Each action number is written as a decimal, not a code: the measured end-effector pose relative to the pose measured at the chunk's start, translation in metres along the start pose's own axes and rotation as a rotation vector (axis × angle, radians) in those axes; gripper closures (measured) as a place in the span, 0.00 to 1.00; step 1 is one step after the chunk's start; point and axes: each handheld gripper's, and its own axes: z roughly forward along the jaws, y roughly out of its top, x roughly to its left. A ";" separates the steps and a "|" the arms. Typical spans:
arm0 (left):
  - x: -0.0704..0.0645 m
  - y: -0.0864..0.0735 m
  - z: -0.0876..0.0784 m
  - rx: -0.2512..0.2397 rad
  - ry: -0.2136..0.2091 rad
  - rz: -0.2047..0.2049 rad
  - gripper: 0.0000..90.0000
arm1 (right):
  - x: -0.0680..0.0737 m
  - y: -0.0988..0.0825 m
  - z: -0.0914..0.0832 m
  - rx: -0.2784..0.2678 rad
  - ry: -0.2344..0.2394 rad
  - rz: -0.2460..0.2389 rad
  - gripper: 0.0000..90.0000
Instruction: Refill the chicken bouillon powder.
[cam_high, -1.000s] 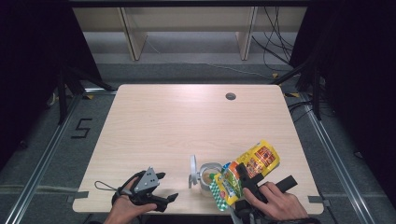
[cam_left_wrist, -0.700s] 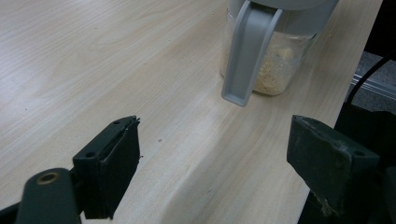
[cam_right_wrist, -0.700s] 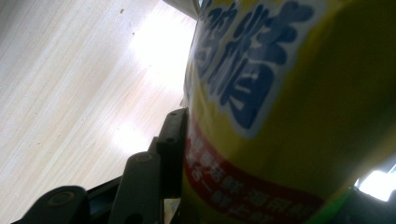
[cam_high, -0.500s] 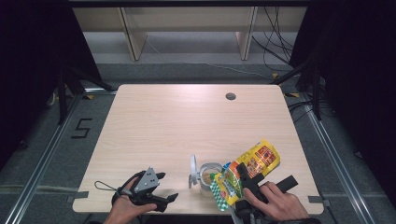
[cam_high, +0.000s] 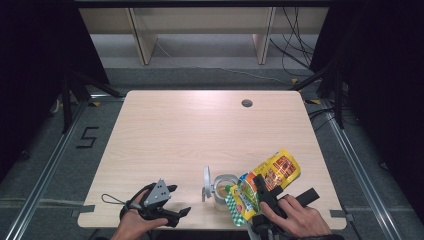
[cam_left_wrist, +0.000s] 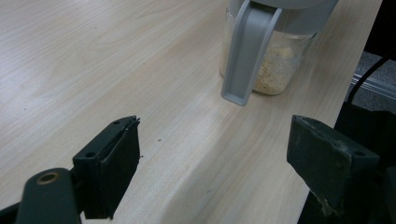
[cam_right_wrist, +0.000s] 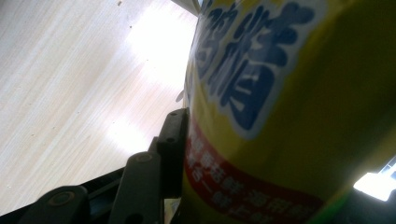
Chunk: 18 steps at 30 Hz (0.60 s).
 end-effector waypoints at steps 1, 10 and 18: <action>0.001 0.000 0.000 0.006 0.005 0.007 0.19 | -0.002 -0.001 0.001 -0.016 0.014 -0.027 0.67; 0.001 0.000 0.000 0.009 0.010 0.017 0.19 | -0.003 -0.002 0.000 -0.008 -0.009 -0.027 0.67; 0.001 0.000 0.000 0.012 0.011 0.020 0.19 | -0.002 -0.002 0.002 -0.016 0.015 -0.022 0.68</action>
